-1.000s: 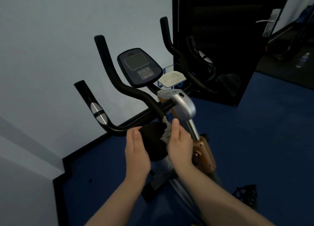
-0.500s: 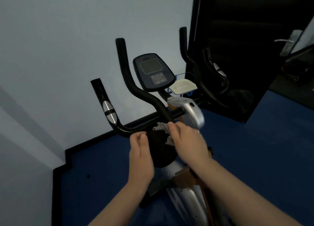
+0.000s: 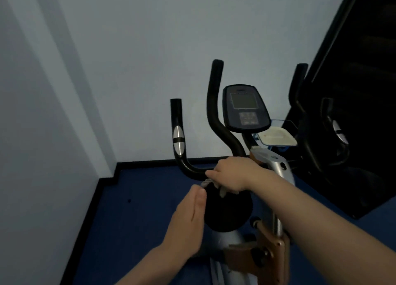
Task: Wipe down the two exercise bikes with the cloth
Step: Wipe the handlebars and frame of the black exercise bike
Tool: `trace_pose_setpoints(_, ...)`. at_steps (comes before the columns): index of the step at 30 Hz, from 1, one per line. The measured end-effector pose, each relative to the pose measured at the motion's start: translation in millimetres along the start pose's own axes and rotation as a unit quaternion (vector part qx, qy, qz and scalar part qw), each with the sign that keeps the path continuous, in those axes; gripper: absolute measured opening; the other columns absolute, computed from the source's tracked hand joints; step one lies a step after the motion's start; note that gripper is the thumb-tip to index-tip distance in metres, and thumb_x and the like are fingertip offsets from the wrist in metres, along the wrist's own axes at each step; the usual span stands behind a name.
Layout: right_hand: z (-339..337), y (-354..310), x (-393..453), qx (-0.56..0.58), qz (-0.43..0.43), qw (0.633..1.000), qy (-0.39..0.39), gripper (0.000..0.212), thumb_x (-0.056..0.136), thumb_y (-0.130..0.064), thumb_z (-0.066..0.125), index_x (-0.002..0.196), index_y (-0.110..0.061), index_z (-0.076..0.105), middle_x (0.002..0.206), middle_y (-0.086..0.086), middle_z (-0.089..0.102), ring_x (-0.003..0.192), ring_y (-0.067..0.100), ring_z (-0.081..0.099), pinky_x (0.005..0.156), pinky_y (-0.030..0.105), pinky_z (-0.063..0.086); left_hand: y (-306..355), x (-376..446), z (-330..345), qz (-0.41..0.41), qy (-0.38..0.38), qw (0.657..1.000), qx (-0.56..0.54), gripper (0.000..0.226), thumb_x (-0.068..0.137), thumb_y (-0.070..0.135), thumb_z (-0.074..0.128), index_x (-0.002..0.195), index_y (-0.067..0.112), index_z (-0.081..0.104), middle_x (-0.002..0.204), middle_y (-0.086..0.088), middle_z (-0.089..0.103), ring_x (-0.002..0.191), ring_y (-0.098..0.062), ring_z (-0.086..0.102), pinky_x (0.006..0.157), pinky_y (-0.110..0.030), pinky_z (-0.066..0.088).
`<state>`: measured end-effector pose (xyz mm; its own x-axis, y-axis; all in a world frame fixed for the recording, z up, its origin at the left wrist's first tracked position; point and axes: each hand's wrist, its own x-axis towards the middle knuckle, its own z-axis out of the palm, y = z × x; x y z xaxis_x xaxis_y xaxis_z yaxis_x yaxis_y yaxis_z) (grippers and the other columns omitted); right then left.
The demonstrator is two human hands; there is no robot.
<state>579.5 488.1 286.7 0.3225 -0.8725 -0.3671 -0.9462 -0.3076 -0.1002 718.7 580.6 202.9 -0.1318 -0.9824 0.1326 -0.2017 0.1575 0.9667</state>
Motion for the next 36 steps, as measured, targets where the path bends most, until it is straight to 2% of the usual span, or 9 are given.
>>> trace_pose_setpoints(5, 11, 12, -12, -0.03, -0.033, 0.997, 0.065, 0.042, 0.104, -0.041, 0.023, 0.095, -0.018, 0.057, 0.082, -0.001, 0.052, 0.085, 0.023, 0.057, 0.071, 0.039, 0.046, 7, 3, -18, 0.012, -0.034, 0.994, 0.102, 0.038, 0.095, 0.065, 0.03, 0.086, 0.033, 0.048, 0.073, 0.009, 0.053, 0.064, -0.004, 0.048, 0.06, -0.031, 0.041)
trace_pose_setpoints(8, 22, 10, -26, -0.059, -0.041, 0.989, 0.131, 0.029, 0.105, -0.035, 0.028, 0.099, -0.021, 0.053, 0.094, 0.002, 0.059, 0.088, 0.025, 0.06, 0.068, 0.039, 0.049, 9, 10, -28, 0.02, -0.042, 0.991, 0.125, 0.019, 0.098, 0.053, 0.041, 0.093, 0.038, 0.051, 0.088, 0.021, 0.06, 0.081, 0.002, 0.056, 0.068, -0.016, 0.04)
trace_pose_setpoints(13, 45, -3, -33, 0.063, 0.05, 0.951, 0.299, 0.021, 0.103, -0.041, 0.027, 0.105, -0.027, 0.042, 0.095, -0.005, 0.054, 0.072, 0.014, 0.054, 0.054, 0.033, 0.037, 18, 29, -22, 0.041, -0.055, 0.995, 0.076, 0.008, 0.099, 0.023, 0.052, 0.101, 0.029, 0.057, 0.097, 0.015, 0.061, 0.097, -0.006, 0.058, 0.085, -0.021, 0.046)
trace_pose_setpoints(18, 84, -2, -76, 0.213, 0.097, 0.886, 0.401, 0.014, 0.097, -0.047, 0.033, 0.092, -0.036, 0.041, 0.093, -0.014, 0.045, 0.075, 0.004, 0.05, 0.054, 0.02, 0.038, 12, 41, -13, 0.053, -0.092, 0.994, 0.039, 0.015, 0.096, 0.035, 0.043, 0.103, 0.03, 0.056, 0.098, 0.01, 0.062, 0.09, -0.012, 0.06, 0.081, -0.039, 0.051)
trace_pose_setpoints(21, 97, -18, -75, 0.427, 0.148, 0.78, 0.432, 0.017, 0.094, -0.052, 0.038, 0.088, -0.038, 0.046, 0.084, -0.015, 0.057, 0.077, 0.001, 0.058, 0.059, 0.019, 0.041, 10, 50, -15, 0.056, -0.165, 0.985, 0.017, 0.024, 0.098, 0.037, 0.041, 0.116, 0.034, 0.057, 0.112, 0.015, 0.064, 0.106, -0.008, 0.061, 0.092, -0.031, 0.05)
trace_pose_setpoints(27, 129, -63, -51, 0.544, 0.266, 0.568, 0.558, 0.022, 0.094, -0.054, 0.039, 0.091, -0.039, 0.055, 0.088, -0.019, 0.064, 0.081, -0.002, 0.062, 0.066, 0.02, 0.047, 11, 68, -17, 0.025, -0.278, 0.96, -0.022, 0.031, 0.095, 0.046, 0.041, 0.115, 0.043, 0.064, 0.117, 0.017, 0.066, 0.113, -0.003, 0.06, 0.098, -0.032, 0.047)
trace_pose_setpoints(32, 140, -92, -29, 0.671, 0.286, 0.362, 0.581, 0.03, 0.097, -0.048, 0.036, 0.088, -0.043, 0.064, 0.09, -0.015, 0.068, 0.091, 0.004, 0.064, 0.08, 0.021, 0.049, 4, 64, -12, 0.026, -0.255, 0.965, -0.061, 0.037, 0.098, 0.044, 0.035, 0.118, 0.034, 0.064, 0.112, 0.019, 0.066, 0.109, 0.001, 0.06, 0.095, -0.023, 0.049)
trace_pose_setpoints(34, 127, -92, -19, 0.667, 0.32, 0.282, 0.611, 0.031, 0.103, -0.04, 0.036, 0.085, -0.037, 0.061, 0.088, -0.01, 0.067, 0.086, 0.005, 0.065, 0.074, 0.019, 0.051, 1, 59, -8, 0.02, -0.225, 0.971, -0.081, 0.037, 0.102, 0.041, 0.032, 0.121, 0.032, 0.063, 0.113, 0.016, 0.067, 0.109, 0.0, 0.06, 0.093, -0.023, 0.049)
trace_pose_setpoints(36, 127, -105, -12, 0.632, 0.355, 0.269, 0.634, 0.022, 0.103, -0.037, 0.037, 0.09, -0.035, 0.054, 0.089, -0.01, 0.061, 0.081, -0.007, 0.061, 0.062, 0.008, 0.047, -1, 54, -6, 0.019, -0.199, 0.976, -0.087, 0.037, 0.106, 0.034, 0.029, 0.121, 0.031, 0.063, 0.112, 0.017, 0.066, 0.108, 0.002, 0.06, 0.09, -0.017, 0.047)
